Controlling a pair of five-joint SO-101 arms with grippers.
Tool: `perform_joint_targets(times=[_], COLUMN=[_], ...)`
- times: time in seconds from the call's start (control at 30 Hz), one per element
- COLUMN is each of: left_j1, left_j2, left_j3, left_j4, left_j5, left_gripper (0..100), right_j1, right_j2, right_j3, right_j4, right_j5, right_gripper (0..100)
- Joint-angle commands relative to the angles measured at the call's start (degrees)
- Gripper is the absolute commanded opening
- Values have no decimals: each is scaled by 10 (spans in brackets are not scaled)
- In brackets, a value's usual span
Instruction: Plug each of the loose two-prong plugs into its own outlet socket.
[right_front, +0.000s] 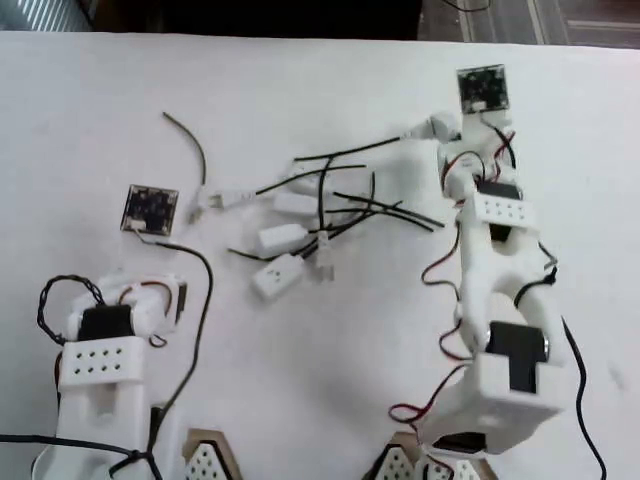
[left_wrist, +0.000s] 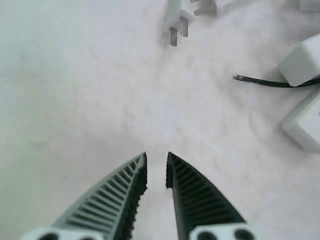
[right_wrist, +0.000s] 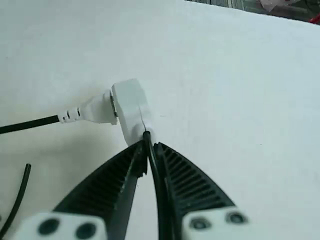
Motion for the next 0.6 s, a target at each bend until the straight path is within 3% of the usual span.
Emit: perform_joint_targets(times=[0.0,0.4,0.57], left_j1=[-3,-3,-3], left_j2=[-12,-12,-12], left_j3=[-2,-2,-2], left_j4=[-11,-11,-11], left_j5=[-4,-4,-4], left_gripper=[83,83,83], right_j1=[6,5,6], right_j2=[72,214,217], right_j3=[-133,-320,-337], right_j4=[28,33,56], right_j5=[-68,-207,-227], right_gripper=[18,18,37])
